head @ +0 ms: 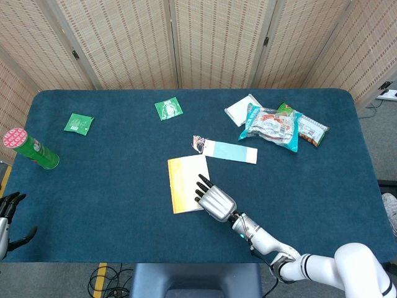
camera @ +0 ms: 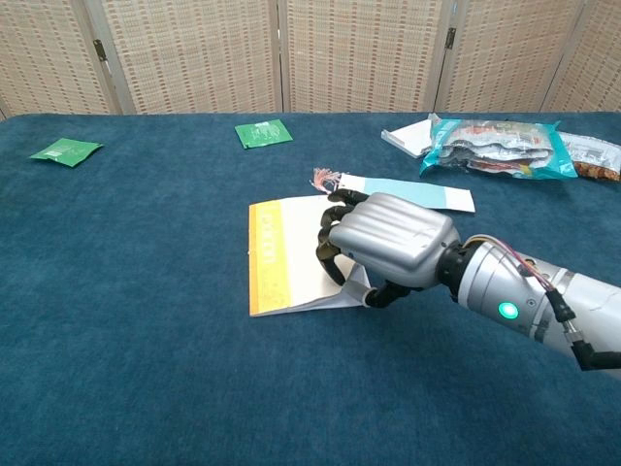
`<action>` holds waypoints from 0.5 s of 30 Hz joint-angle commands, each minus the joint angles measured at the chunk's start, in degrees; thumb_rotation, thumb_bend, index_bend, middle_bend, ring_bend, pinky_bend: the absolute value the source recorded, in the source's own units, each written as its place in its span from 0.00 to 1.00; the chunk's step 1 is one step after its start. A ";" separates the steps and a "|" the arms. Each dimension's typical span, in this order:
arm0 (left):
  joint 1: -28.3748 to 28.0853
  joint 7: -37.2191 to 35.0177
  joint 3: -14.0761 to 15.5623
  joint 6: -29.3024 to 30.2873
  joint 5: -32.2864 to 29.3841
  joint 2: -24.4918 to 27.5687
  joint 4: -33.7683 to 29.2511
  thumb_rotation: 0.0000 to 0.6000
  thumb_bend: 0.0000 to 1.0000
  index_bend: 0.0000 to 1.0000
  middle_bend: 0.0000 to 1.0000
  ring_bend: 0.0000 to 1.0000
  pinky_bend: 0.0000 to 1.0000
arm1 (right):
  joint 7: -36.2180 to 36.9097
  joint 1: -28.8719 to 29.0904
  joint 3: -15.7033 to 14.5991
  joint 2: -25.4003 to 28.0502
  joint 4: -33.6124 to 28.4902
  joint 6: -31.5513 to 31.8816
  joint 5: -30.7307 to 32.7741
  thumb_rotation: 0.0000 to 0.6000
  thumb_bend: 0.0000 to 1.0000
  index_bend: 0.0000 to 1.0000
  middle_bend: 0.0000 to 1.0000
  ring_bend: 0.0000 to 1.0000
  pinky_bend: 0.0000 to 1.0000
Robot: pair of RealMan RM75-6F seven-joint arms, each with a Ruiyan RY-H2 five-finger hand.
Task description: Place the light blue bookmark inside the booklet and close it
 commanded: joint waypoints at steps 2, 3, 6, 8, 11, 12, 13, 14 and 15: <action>0.00 -0.21 -0.04 0.03 0.02 -0.10 0.15 1.00 0.27 0.19 0.16 0.15 0.20 | 0.14 -0.06 -0.58 2.02 -1.00 1.19 -1.21 1.00 0.45 0.70 0.41 0.21 0.08; -0.01 -0.25 -0.05 0.03 0.05 -0.13 0.20 1.00 0.27 0.19 0.16 0.15 0.20 | 0.05 -0.13 -0.76 2.60 -1.34 1.43 -1.46 1.00 0.45 0.70 0.41 0.21 0.08; -0.06 -0.41 -0.10 0.02 0.10 -0.22 0.34 1.00 0.27 0.19 0.16 0.15 0.20 | -0.44 -0.49 -1.52 4.83 -2.79 2.22 -2.34 1.00 0.45 0.72 0.42 0.23 0.08; -0.10 -0.51 -0.14 0.05 0.18 -0.30 0.44 1.00 0.27 0.19 0.16 0.15 0.20 | -0.93 -0.92 -2.08 6.57 -4.05 2.76 -2.77 1.00 0.45 0.73 0.43 0.23 0.08; -0.12 -0.64 -0.13 0.10 0.30 -0.37 0.54 1.00 0.27 0.19 0.16 0.15 0.20 | -2.68 -1.84 -2.79 9.49 -6.97 3.03 -2.59 1.00 0.45 0.74 0.44 0.24 0.08; -0.11 -0.66 -0.13 0.12 0.31 -0.38 0.55 1.00 0.27 0.19 0.16 0.15 0.20 | -2.93 -1.93 -2.87 9.81 -7.29 3.08 -2.62 1.00 0.45 0.74 0.44 0.24 0.08; -0.11 -0.70 -0.14 0.14 0.31 -0.39 0.57 1.00 0.27 0.19 0.16 0.15 0.20 | -3.31 -2.06 -2.98 10.33 -7.89 3.10 -2.61 1.00 0.45 0.75 0.44 0.25 0.08; -0.08 -0.77 -0.15 0.17 0.29 -0.41 0.61 1.00 0.27 0.19 0.16 0.15 0.20 | -3.98 -2.32 -3.23 11.20 -8.74 3.19 -2.65 1.00 0.45 0.76 0.45 0.25 0.08; -0.04 -0.86 -0.15 0.22 0.27 -0.43 0.68 1.00 0.27 0.19 0.16 0.15 0.20 | -4.92 -2.75 -3.61 12.46 -9.93 3.22 -2.54 1.00 0.45 0.76 0.45 0.25 0.08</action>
